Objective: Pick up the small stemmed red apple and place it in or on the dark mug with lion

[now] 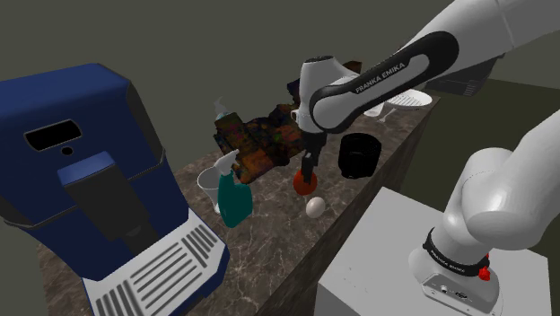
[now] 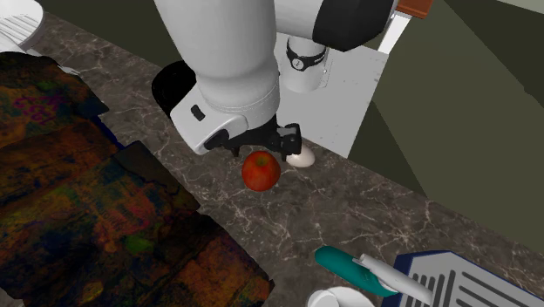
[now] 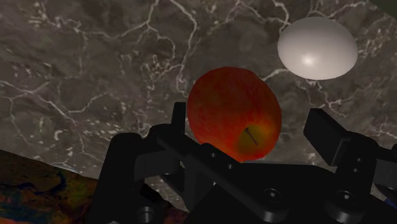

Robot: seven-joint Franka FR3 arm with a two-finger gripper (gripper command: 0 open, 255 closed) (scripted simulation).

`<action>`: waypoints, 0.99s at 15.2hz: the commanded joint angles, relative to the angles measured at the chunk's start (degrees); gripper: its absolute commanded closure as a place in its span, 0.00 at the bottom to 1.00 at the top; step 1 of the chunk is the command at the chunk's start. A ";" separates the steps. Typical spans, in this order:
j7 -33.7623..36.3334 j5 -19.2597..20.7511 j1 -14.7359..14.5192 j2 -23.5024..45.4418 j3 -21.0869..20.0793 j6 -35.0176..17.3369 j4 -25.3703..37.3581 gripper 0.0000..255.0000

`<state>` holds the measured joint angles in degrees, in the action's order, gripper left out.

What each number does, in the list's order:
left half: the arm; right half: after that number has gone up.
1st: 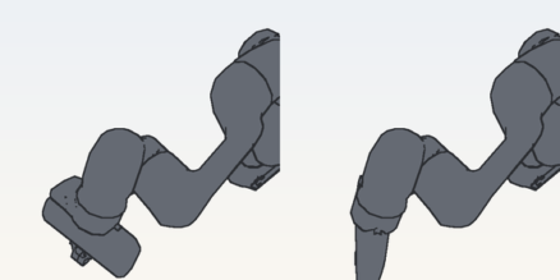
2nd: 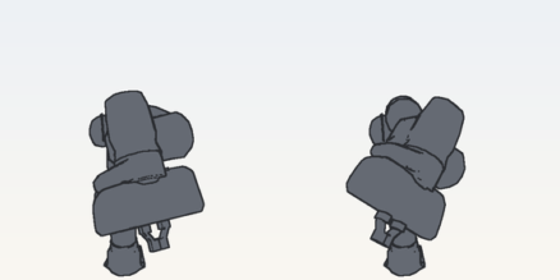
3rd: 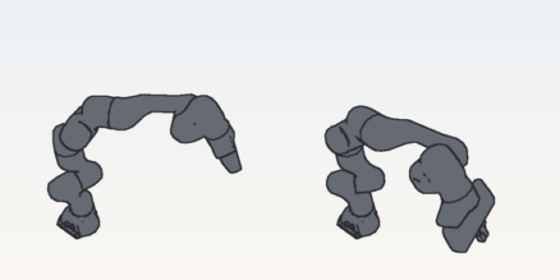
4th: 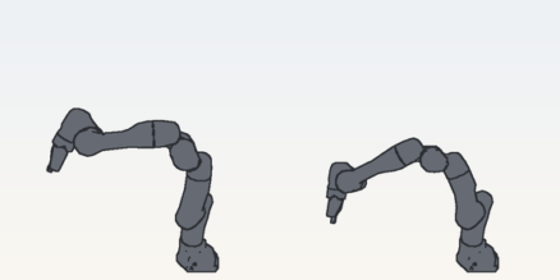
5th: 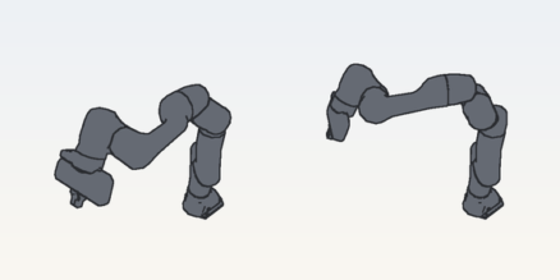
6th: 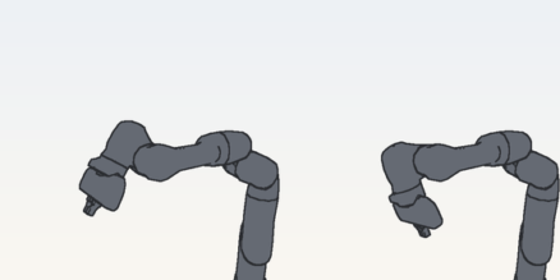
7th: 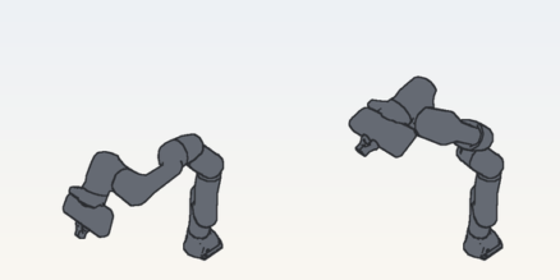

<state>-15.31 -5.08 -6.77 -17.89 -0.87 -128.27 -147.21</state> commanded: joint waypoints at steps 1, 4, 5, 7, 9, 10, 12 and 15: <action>-0.10 -0.15 -0.09 0.88 -0.06 -1.86 -0.92 0.00; -0.12 -0.19 -0.11 1.18 -0.08 -2.37 -1.14 0.00; -0.12 -0.19 -0.11 1.18 -0.08 -2.37 -1.14 0.00; -0.12 -0.19 -0.11 1.18 -0.08 -2.37 -1.14 0.00; -0.12 -0.19 -0.11 1.18 -0.08 -2.37 -1.14 0.00; -0.12 -0.19 -0.11 1.18 -0.08 -2.36 -1.13 0.00; -0.12 -0.19 -0.11 1.18 -0.08 -2.36 -1.13 1.00; -0.15 -0.18 -0.09 1.24 -0.06 -2.38 -1.09 1.00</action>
<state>-15.47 -5.27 -6.87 -16.73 -0.93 -130.65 -148.24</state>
